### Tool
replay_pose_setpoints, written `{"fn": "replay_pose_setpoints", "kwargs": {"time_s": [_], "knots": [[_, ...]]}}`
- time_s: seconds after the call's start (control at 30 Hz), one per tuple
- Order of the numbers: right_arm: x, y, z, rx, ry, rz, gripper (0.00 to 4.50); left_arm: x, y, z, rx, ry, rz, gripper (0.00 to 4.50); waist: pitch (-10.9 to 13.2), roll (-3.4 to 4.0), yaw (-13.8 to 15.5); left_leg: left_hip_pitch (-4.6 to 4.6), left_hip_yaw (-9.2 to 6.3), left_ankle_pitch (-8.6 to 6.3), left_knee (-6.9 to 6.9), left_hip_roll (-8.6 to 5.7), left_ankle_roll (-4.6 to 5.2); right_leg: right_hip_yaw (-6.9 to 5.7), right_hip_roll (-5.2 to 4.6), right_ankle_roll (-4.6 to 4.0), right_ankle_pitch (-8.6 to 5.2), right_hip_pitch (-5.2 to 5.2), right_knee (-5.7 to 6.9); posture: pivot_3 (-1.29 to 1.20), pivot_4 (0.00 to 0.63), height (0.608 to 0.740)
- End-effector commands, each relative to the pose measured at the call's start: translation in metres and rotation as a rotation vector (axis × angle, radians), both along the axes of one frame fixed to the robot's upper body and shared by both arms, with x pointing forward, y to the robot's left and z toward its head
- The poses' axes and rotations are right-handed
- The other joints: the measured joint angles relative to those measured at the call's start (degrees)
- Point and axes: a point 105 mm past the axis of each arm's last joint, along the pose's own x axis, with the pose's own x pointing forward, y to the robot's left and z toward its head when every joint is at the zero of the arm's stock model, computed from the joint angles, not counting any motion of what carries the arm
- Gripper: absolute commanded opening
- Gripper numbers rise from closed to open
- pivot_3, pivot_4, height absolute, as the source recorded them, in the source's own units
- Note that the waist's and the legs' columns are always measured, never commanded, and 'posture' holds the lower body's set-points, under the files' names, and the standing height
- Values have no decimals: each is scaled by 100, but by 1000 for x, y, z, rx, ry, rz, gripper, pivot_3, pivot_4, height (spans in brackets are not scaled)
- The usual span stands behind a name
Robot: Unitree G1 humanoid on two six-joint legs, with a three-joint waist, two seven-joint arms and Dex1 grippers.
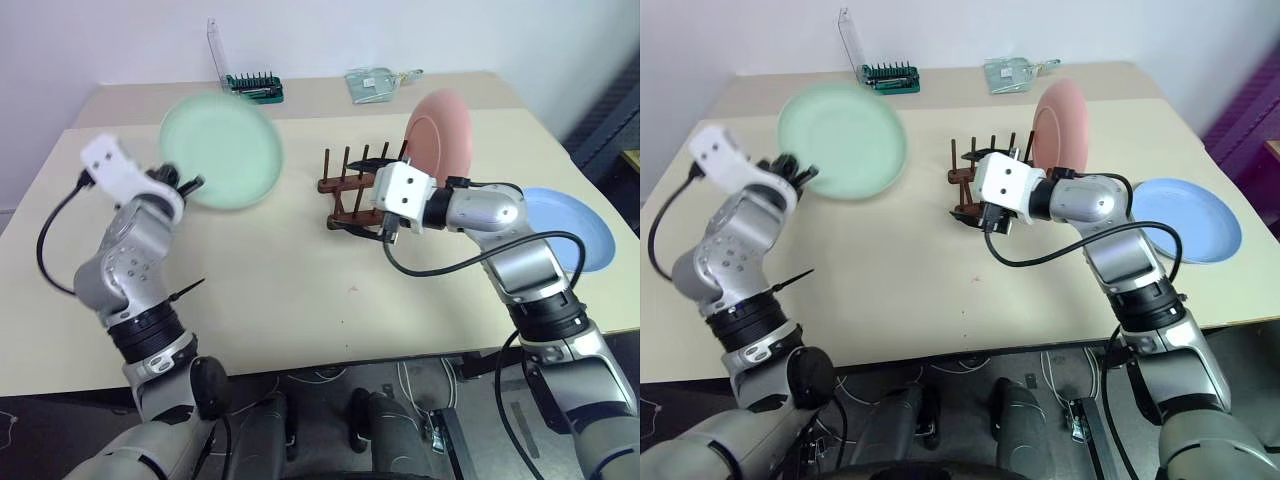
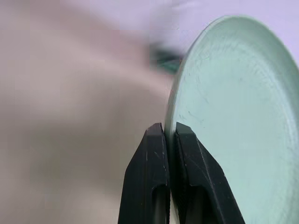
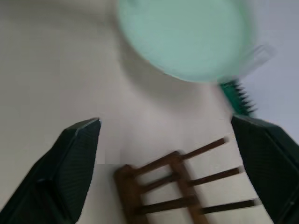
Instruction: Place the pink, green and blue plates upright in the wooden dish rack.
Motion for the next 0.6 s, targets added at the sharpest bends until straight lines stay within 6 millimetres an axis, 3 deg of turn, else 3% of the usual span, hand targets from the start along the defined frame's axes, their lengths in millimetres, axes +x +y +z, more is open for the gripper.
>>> {"fn": "replay_pose_setpoints", "kwargs": {"time_s": [0.03, 0.33, 0.43, 0.6], "knots": [[13, 10, 13, -77, -214, -2, 4500, -7, -31, 30, 35, -88, -106, 102, 0, 0, -19, 2, 1, 2, 0, 1, 4, 1, 2, 2, 0, 1, 1, 0, 150, 730], [35, 16, 22, -165, -424, -20, 4500, -16, -75, 42, 54, -90, -295, 102, 10, -5, -20, 2, 2, 12, 0, 1, 12, 5, 6, 29, -10, 1, 3, 0, 150, 730], [36, 16, 18, -182, -439, -13, 3669, -17, -75, 40, 58, -79, -299, 0, 10, -6, -13, 2, 0, 12, 1, 0, 13, 4, 6, 28, -11, 4, 2, 0, 150, 730], [33, 15, 21, -186, -503, -10, 1257, -13, -71, 34, 40, -50, -295, 0, 11, -5, -27, 4, -1, 12, 0, 0, 12, 5, 7, 28, -11, 4, 4, 0, 150, 730]]}}
